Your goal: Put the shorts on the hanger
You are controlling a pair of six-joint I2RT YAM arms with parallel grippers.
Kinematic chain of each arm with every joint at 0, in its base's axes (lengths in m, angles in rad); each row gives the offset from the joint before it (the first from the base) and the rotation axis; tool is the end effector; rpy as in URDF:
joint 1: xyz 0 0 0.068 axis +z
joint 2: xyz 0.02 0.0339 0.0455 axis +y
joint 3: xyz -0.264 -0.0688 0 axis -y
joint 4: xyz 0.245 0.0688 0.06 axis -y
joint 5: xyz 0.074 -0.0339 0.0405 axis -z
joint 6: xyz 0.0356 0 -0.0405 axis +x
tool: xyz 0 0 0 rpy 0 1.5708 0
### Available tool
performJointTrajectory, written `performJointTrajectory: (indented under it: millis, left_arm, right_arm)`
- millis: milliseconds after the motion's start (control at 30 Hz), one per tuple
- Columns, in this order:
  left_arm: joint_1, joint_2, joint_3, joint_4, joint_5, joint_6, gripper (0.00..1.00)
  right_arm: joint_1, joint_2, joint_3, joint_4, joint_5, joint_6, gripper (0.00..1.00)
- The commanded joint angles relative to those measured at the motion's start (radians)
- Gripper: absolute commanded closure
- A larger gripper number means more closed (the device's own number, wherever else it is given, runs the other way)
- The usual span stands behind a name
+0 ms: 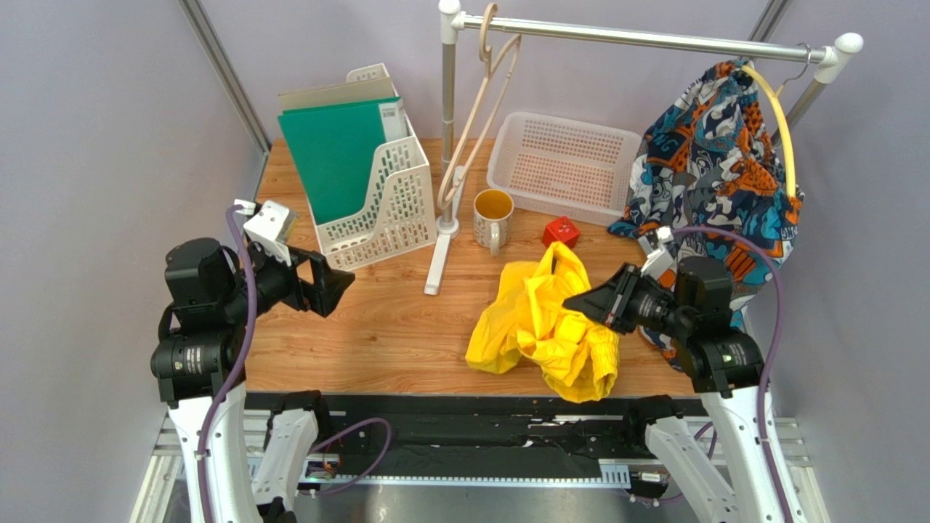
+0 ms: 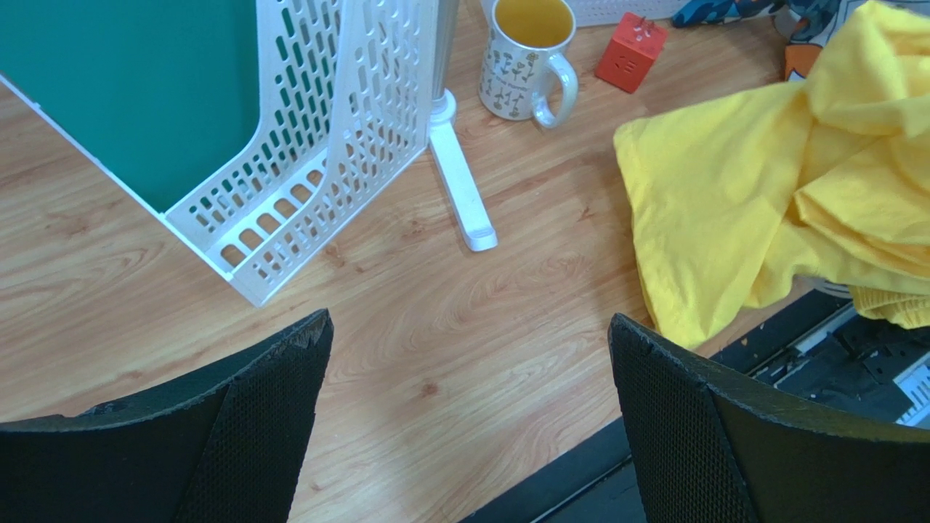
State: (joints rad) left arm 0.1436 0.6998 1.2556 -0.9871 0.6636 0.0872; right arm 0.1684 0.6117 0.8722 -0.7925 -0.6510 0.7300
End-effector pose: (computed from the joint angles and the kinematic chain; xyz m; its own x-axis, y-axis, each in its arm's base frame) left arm 0.0895 -0.0092 0.4211 -0.3738 0.0153 -0.9274 0.4754 0.8617 -0.1774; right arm 0.1081 0.0403 0.3343 -0.8049 0.4012 -0.4372 -0.1495 0.5759 0.8038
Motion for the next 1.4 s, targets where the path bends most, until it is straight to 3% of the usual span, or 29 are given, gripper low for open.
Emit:
performJointTrajectory:
  millis: [0, 167, 233, 267, 333, 367, 467, 600, 633, 733, 867, 1000, 1033, 1067, 1133, 1167, 1200, 1300, 1367]
  left_arm:
    - [-0.002, 0.009, -0.022, -0.001, 0.05, 0.045, 0.0]
    - [-0.002, 0.029, -0.048, -0.007, 0.036, 0.057, 0.0]
    - [-0.002, 0.032, -0.062, 0.008, 0.034, 0.052, 0.01]
    - [-0.002, 0.035, -0.068, 0.014, 0.028, 0.051, 0.01]
    - [-0.002, 0.04, -0.082, 0.037, 0.022, 0.036, 0.0]
    - [-0.002, 0.052, -0.084, 0.042, 0.024, 0.026, 0.0]
    - [-0.001, 0.082, -0.078, 0.047, 0.059, 0.019, 0.0]
    - [-0.002, 0.098, -0.067, 0.038, 0.135, 0.058, 0.0]
    - [-0.002, 0.095, -0.068, 0.038, 0.145, 0.069, 0.0]
    - [-0.004, 0.079, -0.073, 0.007, 0.255, 0.159, 0.0]
    - [-0.021, 0.021, -0.094, -0.068, 0.321, 0.395, 0.01]
    - [-0.14, -0.028, -0.093, -0.2, 0.239, 0.632, 0.03]
    - [-0.253, -0.031, -0.09, -0.223, 0.173, 0.713, 0.04]
    - [-0.306, -0.031, -0.085, -0.263, 0.134, 0.747, 0.05]
    - [-0.465, -0.02, -0.085, -0.281, 0.024, 0.808, 0.05]
    - [-0.517, -0.014, -0.087, -0.294, -0.008, 0.822, 0.05]
    - [-0.57, -0.005, -0.09, -0.295, -0.042, 0.833, 0.06]
    - [-0.873, 0.053, -0.094, -0.277, -0.178, 0.846, 0.08]
    - [-1.005, 0.104, -0.12, -0.191, -0.274, 0.807, 0.14]
  right_arm:
    - [0.037, 0.045, -0.084, 0.105, -0.091, 0.092, 1.0]
    - [0.132, 0.213, -0.104, 0.231, -0.062, 0.268, 0.99]
    - [0.184, 0.325, -0.111, 0.319, -0.073, 0.357, 0.89]
    - [0.201, 0.374, -0.111, 0.353, -0.076, 0.396, 0.75]
    - [0.224, 0.51, -0.082, 0.442, -0.081, 0.479, 0.65]
    - [0.223, 0.549, -0.07, 0.464, -0.084, 0.496, 0.56]
    - [0.207, 0.655, 0.013, 0.463, -0.113, 0.435, 0.43]
    - [0.166, 0.7, 0.155, 0.21, -0.121, 0.082, 0.36]
    - [0.155, 0.701, 0.204, 0.082, -0.115, -0.113, 0.32]
    - [0.096, 0.671, 0.243, -0.115, -0.091, -0.425, 0.26]
    - [-0.004, 0.59, 0.284, -0.244, -0.098, -0.772, 0.13]
    - [-0.024, 0.498, 0.33, -0.356, -0.069, -1.117, 0.11]
    - [-0.024, 0.481, 0.332, -0.376, -0.064, -1.189, 0.1]
    - [-0.024, 0.465, 0.324, -0.401, -0.062, -1.366, 0.11]
    - [-0.024, 0.415, 0.3, -0.453, -0.033, -1.495, 0.1]
    - [-0.023, 0.399, 0.283, -0.471, -0.023, -1.635, 0.1]
    - [-0.023, 0.384, 0.254, -0.516, 0.008, -1.69, 0.1]
    - [-0.024, 0.338, 0.209, -0.64, 0.042, -1.913, 0.1]
    - [-0.023, 0.3, 0.182, -0.683, 0.044, -1.977, 0.13]
